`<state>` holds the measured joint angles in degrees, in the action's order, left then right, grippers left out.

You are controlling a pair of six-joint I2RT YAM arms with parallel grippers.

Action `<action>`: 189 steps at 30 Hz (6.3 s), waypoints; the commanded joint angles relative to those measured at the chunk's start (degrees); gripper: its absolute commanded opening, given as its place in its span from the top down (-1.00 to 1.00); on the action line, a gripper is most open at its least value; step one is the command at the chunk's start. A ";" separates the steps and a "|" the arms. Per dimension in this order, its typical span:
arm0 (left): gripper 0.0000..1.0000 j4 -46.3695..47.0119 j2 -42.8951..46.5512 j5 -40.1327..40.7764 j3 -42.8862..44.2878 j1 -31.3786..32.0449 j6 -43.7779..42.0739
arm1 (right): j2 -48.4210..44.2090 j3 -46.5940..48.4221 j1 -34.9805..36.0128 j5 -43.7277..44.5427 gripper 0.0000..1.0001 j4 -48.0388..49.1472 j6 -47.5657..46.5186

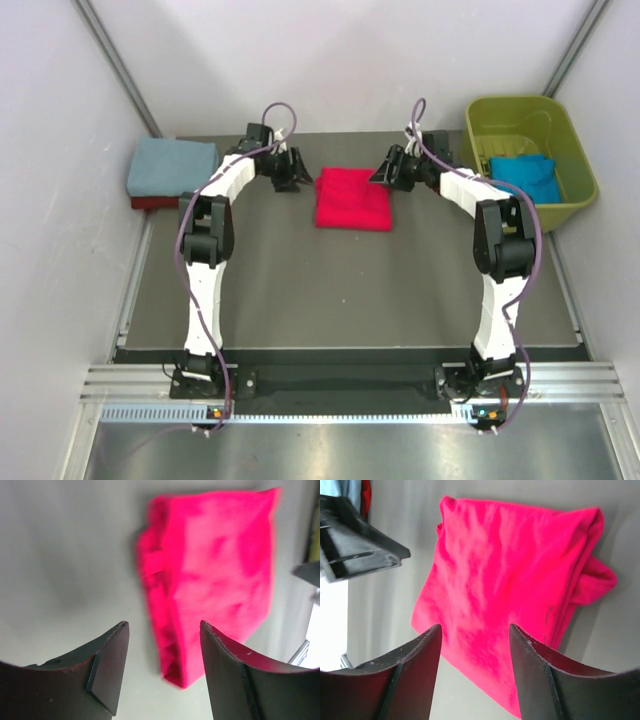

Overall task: Fold and stack the t-shirts
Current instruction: Fold the tshirt, then neatly place the folded tshirt to the corner

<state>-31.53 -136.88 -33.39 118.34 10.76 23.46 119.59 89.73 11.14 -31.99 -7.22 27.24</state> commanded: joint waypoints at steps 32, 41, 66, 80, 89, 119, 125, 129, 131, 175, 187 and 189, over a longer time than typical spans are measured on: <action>0.27 11.58 -14.91 -14.95 1.28 4.62 9.50 | 5.65 0.00 4.86 -0.62 -0.11 0.81 -1.05; 1.00 4.65 -6.83 -8.81 0.39 3.04 2.56 | 1.62 -2.01 4.51 -0.97 -0.12 0.19 -2.11; 1.00 -14.35 19.72 17.56 10.32 -10.32 -25.30 | -19.13 -16.52 0.20 4.48 -0.30 -1.57 -5.89; 1.00 -14.09 21.12 21.96 16.48 -17.97 -29.79 | -22.56 -20.83 -0.06 5.18 -0.30 -1.13 -6.50; 1.00 -16.98 20.42 21.70 17.18 -21.83 -31.02 | -22.03 -20.65 -0.41 5.18 -0.30 -0.60 -5.89; 1.00 -10.24 10.66 50.43 17.29 -22.81 -39.46 | -23.44 -24.61 -0.41 5.62 -0.30 0.89 -6.33; 1.00 -4.42 11.73 54.83 12.26 -22.28 -43.67 | -23.00 -24.34 -0.33 5.36 -0.31 1.16 -6.15; 1.00 -2.05 9.27 56.85 12.35 -22.19 -45.96 | -22.65 -24.08 -0.41 5.36 -0.30 1.33 -5.98; 1.00 0.23 7.51 58.25 12.87 -22.10 -47.28 | -22.73 -24.17 -0.41 5.27 -0.31 1.42 -5.80; -0.83 10.53 18.73 68.11 -2.67 -17.45 -41.49 | -25.81 -28.56 -0.50 5.71 -0.31 1.77 -6.77; -0.96 -4.84 42.48 45.02 -25.09 -23.67 -15.13 | -25.46 -28.82 -0.76 5.45 -0.31 1.95 -6.33; -0.90 -6.52 42.92 36.41 -27.19 -27.36 -9.95 | -25.28 -28.91 -0.77 5.27 -0.31 2.04 -6.15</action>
<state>-32.12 -93.80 17.72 94.83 -11.94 1.69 96.40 61.08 10.96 -26.39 -8.10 21.82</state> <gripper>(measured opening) 0.958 0.656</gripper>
